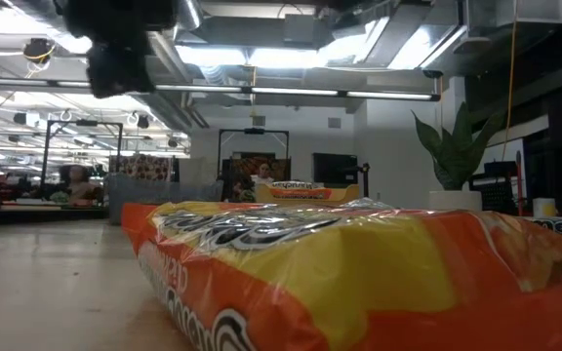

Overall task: Sort Maruchan noodles
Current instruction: Put the pack of blue ramen noodle soup into the transparent black bin

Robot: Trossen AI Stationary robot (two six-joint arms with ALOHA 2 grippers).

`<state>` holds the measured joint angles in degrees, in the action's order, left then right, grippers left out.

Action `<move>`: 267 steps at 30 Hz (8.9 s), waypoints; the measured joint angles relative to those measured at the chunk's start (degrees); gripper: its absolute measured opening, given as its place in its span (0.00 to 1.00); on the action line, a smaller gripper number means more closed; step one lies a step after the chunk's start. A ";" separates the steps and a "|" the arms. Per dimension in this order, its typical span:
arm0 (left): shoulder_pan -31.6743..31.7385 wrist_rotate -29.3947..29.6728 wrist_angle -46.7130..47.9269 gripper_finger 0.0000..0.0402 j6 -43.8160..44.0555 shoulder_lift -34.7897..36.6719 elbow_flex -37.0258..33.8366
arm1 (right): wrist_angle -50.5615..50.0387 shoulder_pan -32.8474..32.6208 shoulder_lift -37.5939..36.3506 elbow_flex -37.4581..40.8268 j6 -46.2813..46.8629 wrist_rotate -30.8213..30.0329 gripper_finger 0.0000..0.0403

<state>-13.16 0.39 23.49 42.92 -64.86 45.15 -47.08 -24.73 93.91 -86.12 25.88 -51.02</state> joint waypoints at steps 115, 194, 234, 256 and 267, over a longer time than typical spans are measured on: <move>16.36 5.68 -24.41 0.47 -15.64 -12.38 0.03 | 59.14 37.51 6.84 43.00 -13.98 40.89 0.15; 29.48 -3.70 -52.31 0.20 1.68 -39.30 -0.02 | 50.70 37.44 -1.11 43.27 -17.00 43.19 0.15; 33.84 44.96 -13.30 0.20 9.83 -7.58 -0.07 | 36.42 37.44 -19.79 43.18 -12.21 38.15 0.15; 32.15 47.46 -6.50 0.16 20.65 -12.55 -0.07 | 35.81 37.44 -19.79 43.16 -12.74 37.90 0.15; 35.62 46.55 -10.09 0.16 19.74 -12.61 -0.07 | 35.79 37.44 -19.81 43.16 -12.82 37.53 0.15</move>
<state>22.46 46.94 13.41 62.65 -77.47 45.08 -11.29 12.71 74.11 -42.96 13.06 -13.49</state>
